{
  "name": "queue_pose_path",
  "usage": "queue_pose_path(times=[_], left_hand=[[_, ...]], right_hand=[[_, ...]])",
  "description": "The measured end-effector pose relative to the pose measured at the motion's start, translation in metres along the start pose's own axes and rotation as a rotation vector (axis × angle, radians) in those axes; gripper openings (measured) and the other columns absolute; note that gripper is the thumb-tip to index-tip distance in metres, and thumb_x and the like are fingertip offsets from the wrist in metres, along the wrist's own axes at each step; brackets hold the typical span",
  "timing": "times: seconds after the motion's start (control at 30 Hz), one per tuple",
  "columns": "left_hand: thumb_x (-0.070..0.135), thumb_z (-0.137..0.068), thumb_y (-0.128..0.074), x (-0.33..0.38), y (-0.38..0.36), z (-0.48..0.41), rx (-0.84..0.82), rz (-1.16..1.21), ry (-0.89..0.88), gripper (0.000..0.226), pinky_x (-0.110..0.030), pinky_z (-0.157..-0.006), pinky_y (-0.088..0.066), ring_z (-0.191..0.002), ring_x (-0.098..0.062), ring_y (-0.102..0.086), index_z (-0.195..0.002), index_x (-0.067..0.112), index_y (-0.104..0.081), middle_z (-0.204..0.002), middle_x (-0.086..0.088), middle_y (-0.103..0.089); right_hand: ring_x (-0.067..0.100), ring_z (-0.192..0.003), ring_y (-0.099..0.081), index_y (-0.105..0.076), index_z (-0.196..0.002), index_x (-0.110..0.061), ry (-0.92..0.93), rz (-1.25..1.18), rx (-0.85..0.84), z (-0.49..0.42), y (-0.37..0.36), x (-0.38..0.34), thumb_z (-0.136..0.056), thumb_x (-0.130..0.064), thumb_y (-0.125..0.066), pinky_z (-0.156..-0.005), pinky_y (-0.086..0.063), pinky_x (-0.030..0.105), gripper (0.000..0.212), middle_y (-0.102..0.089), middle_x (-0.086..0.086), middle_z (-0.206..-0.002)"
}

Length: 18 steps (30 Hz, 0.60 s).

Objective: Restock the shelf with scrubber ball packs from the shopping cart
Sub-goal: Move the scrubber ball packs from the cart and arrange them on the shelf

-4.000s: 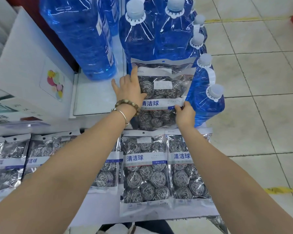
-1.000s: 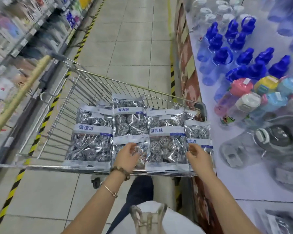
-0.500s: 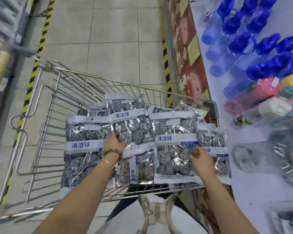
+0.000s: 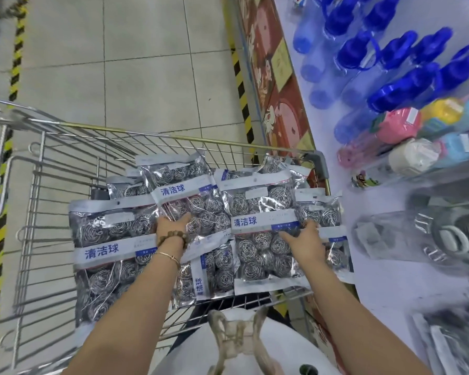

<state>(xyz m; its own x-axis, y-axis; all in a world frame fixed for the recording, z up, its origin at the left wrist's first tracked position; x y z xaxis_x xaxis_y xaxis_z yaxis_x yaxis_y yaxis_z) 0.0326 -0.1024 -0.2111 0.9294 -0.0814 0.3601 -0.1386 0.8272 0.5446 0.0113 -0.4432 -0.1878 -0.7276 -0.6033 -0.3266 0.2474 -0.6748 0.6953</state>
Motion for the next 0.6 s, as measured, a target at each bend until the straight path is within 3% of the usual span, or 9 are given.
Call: queue_pose_path(times=[0.07, 0.13, 0.2, 0.27, 0.4, 0.47, 0.53, 0.6], left_hand=[[0.044, -0.075, -0.070, 0.001, -0.001, 0.000, -0.021, 0.003, -0.011, 0.082, -0.043, -0.084, -0.050, -0.100, -0.029, -0.056, -0.139, 0.012, -0.032, -0.132, -0.013, -0.048], [0.047, -0.071, -0.071, 0.000, -0.002, 0.001, -0.012, -0.012, -0.012, 0.083, -0.041, -0.083, -0.050, -0.104, -0.030, -0.056, -0.137, 0.009, -0.035, -0.131, -0.013, -0.049], [0.049, -0.071, -0.070, -0.002, -0.003, 0.005, -0.026, -0.024, -0.004, 0.084, -0.037, -0.072, -0.052, -0.090, -0.026, -0.058, -0.135, 0.006, -0.037, -0.126, -0.014, -0.052], [0.046, -0.075, -0.068, -0.005, -0.004, 0.009, -0.023, -0.032, 0.006, 0.082, -0.031, -0.053, -0.044, -0.069, -0.018, -0.051, -0.136, 0.003, -0.035, -0.121, -0.015, -0.054], [0.034, -0.083, -0.064, -0.004, -0.003, 0.017, -0.048, -0.013, 0.017, 0.077, -0.036, -0.066, -0.048, -0.086, -0.026, -0.055, -0.143, 0.008, -0.023, -0.136, -0.018, -0.042], [0.027, -0.087, -0.061, -0.001, -0.001, 0.024, -0.067, 0.029, -0.026, 0.071, -0.027, -0.057, -0.039, -0.075, -0.021, -0.052, -0.144, 0.012, -0.022, -0.140, -0.016, -0.039], [0.025, -0.087, -0.060, -0.004, 0.000, 0.027, -0.086, 0.080, -0.037, 0.064, -0.026, -0.053, -0.034, -0.062, -0.013, -0.040, -0.140, 0.011, -0.027, -0.124, -0.013, -0.046], [0.025, -0.086, -0.062, -0.005, 0.004, 0.027, -0.080, 0.128, -0.065, 0.058, -0.032, -0.065, -0.040, -0.069, -0.017, -0.044, -0.133, 0.006, -0.034, -0.112, -0.012, -0.046]], right_hand=[[0.022, -0.083, -0.064, -0.051, -0.111, -0.012, -0.004, 0.078, -0.031, -0.004, -0.008, 0.001, -0.076, -0.054, -0.067, -0.076, -0.052, 0.037, 0.057, -0.066, 0.004, -0.100], [0.021, -0.077, -0.062, -0.054, -0.095, -0.013, 0.004, 0.065, -0.048, -0.001, -0.014, -0.003, -0.078, -0.050, -0.068, -0.070, -0.053, 0.034, 0.043, -0.065, 0.006, -0.094], [0.024, -0.084, -0.061, -0.050, -0.100, -0.011, 0.009, -0.013, -0.063, 0.003, -0.020, -0.005, -0.076, -0.044, -0.072, -0.073, -0.053, 0.037, 0.046, -0.062, 0.007, -0.101], [0.024, -0.089, -0.060, -0.043, -0.113, -0.008, 0.013, -0.072, -0.066, 0.008, -0.025, -0.004, -0.075, -0.041, -0.074, -0.077, -0.051, 0.041, 0.059, -0.059, 0.010, -0.111], [0.017, -0.071, -0.060, -0.041, -0.108, -0.010, 0.020, -0.074, -0.035, 0.016, -0.025, -0.001, -0.079, -0.033, -0.072, -0.064, -0.052, 0.037, 0.049, -0.061, 0.005, -0.100], [0.017, -0.064, -0.062, -0.042, -0.106, -0.012, 0.047, -0.070, -0.020, 0.017, -0.021, -0.002, -0.079, -0.034, -0.071, -0.058, -0.052, 0.035, 0.045, -0.062, 0.002, -0.092], [0.016, -0.058, -0.061, -0.043, -0.105, -0.013, 0.080, -0.046, -0.001, 0.019, -0.015, -0.007, -0.080, -0.035, -0.070, -0.050, -0.047, 0.029, 0.043, -0.062, 0.001, -0.084], [0.017, -0.059, -0.063, -0.044, -0.108, -0.014, 0.094, -0.041, 0.017, 0.023, -0.011, -0.011, -0.081, -0.035, -0.069, -0.047, -0.042, 0.025, 0.043, -0.061, -0.001, -0.079]])
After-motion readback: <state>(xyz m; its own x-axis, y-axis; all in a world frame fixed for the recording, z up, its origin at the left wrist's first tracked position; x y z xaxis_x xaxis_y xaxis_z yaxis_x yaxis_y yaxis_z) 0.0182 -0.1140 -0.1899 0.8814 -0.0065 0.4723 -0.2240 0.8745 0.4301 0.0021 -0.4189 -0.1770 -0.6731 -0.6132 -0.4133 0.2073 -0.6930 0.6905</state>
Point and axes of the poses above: each hand's wrist, its own z-axis away from the middle knuckle, its own y-axis out of the back of the hand, x = y × z, the point moved 7 cm from there along -z, towards the middle knuckle
